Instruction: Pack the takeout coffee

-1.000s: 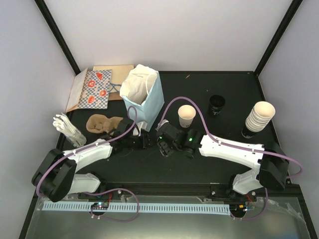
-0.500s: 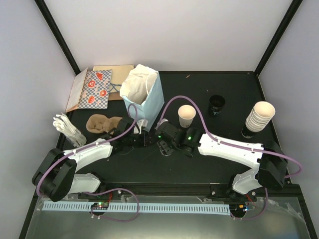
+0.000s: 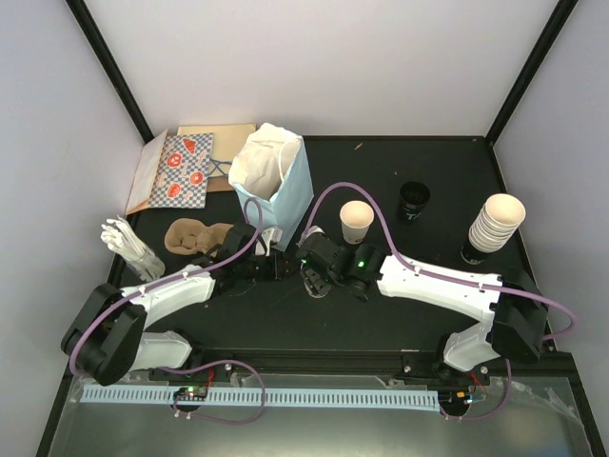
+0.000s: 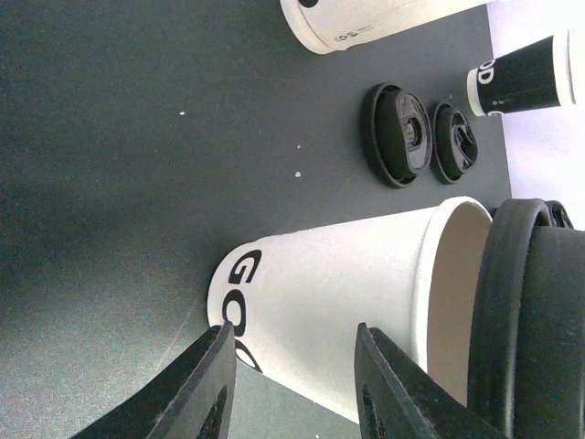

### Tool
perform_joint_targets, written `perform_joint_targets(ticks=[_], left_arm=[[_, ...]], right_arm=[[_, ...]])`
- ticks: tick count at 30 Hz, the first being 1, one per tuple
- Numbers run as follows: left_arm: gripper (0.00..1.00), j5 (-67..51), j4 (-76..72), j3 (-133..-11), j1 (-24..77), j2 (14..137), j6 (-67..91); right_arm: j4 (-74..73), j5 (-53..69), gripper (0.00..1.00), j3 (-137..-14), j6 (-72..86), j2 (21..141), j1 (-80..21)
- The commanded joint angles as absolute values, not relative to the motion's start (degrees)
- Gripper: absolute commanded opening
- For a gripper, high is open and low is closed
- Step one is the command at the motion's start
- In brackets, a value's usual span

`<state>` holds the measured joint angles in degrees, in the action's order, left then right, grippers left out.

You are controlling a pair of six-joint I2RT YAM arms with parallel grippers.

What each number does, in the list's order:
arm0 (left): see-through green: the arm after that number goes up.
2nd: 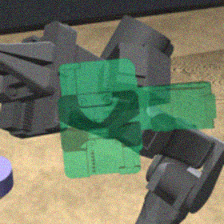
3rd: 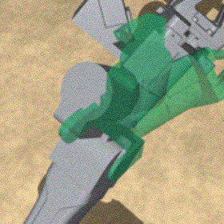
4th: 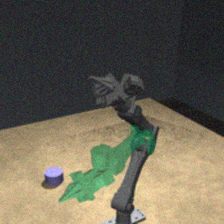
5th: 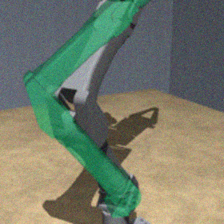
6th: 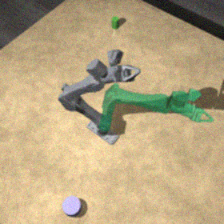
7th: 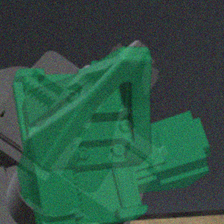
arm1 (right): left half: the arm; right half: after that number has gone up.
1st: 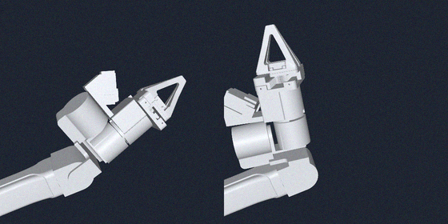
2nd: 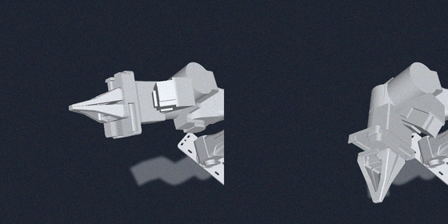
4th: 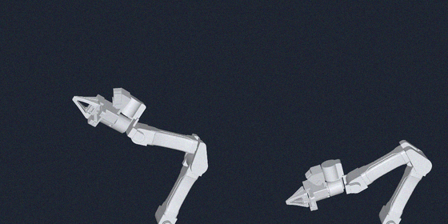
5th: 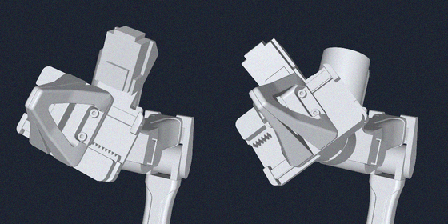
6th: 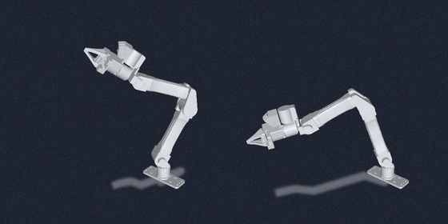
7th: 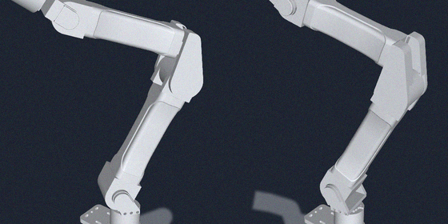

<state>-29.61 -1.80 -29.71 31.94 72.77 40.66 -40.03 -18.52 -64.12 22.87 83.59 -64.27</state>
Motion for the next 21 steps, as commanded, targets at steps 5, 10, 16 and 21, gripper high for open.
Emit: perform_joint_targets(ticks=[5,10,16,21], left_arm=[[0.38,-29.25,-3.79,-31.73,31.71,74.77,39.64],[0.39,-29.60,-3.99,-31.64,31.67,75.05,39.73],[0.38,-30.37,-5.11,-31.13,31.78,75.74,40.28],[0.38,-30.67,-5.36,-30.88,31.81,75.82,40.52]], right_arm=[[-38.56,-19.51,0.71,-65.83,22.94,85.29,-64.65],[-38.11,-19.03,0.71,-65.28,23.28,85.60,-64.59],[-38.29,-18.48,0.71,-65.03,23.89,86.86,-64.59],[-39.58,-17.83,0.71,-64.91,24.81,88.35,-64.35]])
